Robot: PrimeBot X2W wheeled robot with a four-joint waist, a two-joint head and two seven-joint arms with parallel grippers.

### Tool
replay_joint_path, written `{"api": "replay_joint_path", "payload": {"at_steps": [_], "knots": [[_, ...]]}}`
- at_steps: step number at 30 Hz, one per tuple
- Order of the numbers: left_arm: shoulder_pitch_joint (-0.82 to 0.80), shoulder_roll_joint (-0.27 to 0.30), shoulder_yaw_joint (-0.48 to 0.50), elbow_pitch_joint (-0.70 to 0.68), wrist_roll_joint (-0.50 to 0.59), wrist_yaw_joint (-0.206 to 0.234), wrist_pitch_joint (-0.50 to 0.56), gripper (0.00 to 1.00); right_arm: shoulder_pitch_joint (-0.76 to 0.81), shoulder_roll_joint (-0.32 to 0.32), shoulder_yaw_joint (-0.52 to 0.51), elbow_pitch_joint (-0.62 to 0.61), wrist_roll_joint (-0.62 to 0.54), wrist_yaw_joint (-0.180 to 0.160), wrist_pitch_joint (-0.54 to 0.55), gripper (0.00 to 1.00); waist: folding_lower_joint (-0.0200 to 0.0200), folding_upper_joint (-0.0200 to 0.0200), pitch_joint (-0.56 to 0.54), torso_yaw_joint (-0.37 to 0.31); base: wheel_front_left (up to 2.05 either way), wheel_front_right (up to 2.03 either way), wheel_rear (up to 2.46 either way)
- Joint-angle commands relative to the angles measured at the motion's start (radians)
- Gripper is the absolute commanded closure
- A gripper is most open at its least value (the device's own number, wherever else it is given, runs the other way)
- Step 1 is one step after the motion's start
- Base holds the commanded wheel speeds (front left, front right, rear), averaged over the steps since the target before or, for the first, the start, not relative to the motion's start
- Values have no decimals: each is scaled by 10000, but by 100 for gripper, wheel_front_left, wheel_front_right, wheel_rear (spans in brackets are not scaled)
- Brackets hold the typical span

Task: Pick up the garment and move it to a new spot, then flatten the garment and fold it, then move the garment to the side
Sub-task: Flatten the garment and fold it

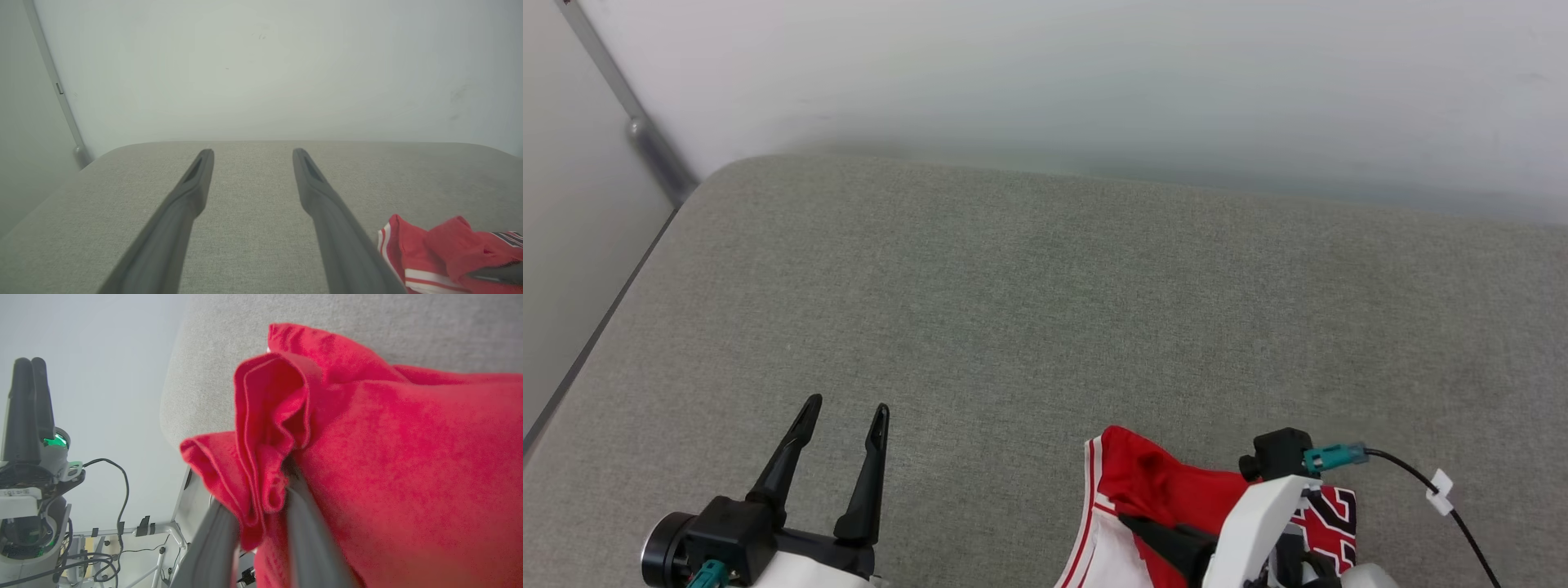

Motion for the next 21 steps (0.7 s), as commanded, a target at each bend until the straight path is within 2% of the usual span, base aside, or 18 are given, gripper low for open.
{"api": "replay_joint_path", "payload": {"at_steps": [1,6,11,16,21], "knots": [[-99,38,-1,35,-38,-13,-40,0,-204,24,225,106,238,0,-194,0,-1,0,1,6,0,0,0],[-28,36,77,72,-34,-13,-40,0,-514,25,810,276,471,0,-593,0,-1,0,-36,-54,0,0,0],[18,35,101,107,-24,-13,-40,0,-778,21,797,-65,361,0,-609,0,-1,0,-119,-257,0,0,0],[26,0,100,69,-4,-13,-40,0,-1165,-35,181,-789,-1588,0,-899,0,-1,0,-190,-581,0,0,0],[-83,-55,149,34,14,-13,-31,0,-1607,-1241,-189,-1517,-4335,0,-2210,0,-1,0,-166,-894,0,0,0]]}}
